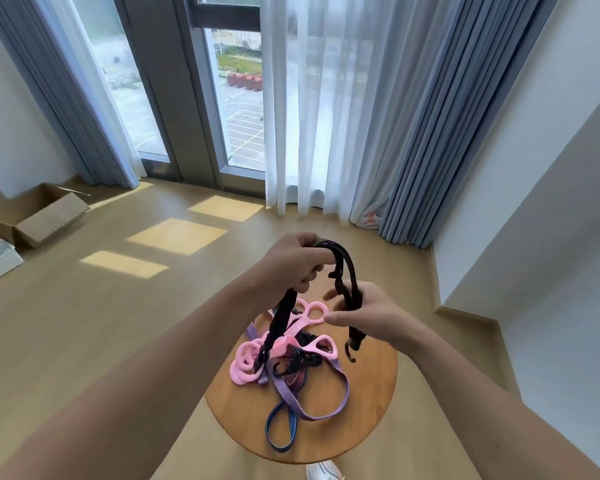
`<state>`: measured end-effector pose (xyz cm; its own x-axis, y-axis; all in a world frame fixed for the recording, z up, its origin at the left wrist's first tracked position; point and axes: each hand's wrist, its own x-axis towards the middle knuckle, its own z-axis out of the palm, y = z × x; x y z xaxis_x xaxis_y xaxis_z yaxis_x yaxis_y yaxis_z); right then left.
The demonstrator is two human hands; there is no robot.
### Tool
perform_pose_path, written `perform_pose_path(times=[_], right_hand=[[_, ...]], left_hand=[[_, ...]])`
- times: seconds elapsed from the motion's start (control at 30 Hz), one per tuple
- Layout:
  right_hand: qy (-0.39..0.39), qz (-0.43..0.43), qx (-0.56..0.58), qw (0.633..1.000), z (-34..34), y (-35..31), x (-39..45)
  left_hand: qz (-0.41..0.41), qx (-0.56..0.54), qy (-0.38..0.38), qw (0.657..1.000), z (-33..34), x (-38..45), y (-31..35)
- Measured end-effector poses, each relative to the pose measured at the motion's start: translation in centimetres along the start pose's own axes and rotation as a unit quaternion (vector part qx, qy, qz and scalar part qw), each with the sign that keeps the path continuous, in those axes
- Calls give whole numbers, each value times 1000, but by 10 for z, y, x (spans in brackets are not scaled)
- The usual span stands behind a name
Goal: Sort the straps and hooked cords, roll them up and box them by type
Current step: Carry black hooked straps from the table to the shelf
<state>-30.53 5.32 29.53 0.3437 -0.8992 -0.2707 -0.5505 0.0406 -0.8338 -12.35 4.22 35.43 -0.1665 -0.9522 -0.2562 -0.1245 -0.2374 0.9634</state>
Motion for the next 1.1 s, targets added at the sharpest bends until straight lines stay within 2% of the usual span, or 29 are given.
perform_pose_path(times=[0.2,0.33,0.43,0.5,0.6,0.73,0.83,1.0,1.1], right_hand=[[13,-42,5,999,17,-11,-35],[17,-36,62,997,37,-7,-73],[26,-20,117,993,51,10,-106],[62,10,134,989,57,28,-129],[104,51,169,979,55,54,-171],[128,54,239,961,42,78,-225],[178,84,288,937,39,96,-263],[264,146,308,902,29,125,-331],[332,177,374,848,24,145,-381]], left_hand=[[82,74,-107,988,22,-45,41],[122,98,-191,969,37,-71,43],[144,51,-177,972,56,-77,30],[153,13,-147,977,67,-74,21],[143,-41,-103,983,81,-67,8],[118,-80,-85,986,111,-57,-11],[108,-40,-84,990,140,-55,-23],[108,78,-133,982,209,-57,-43],[90,116,-176,973,269,-68,-52]])
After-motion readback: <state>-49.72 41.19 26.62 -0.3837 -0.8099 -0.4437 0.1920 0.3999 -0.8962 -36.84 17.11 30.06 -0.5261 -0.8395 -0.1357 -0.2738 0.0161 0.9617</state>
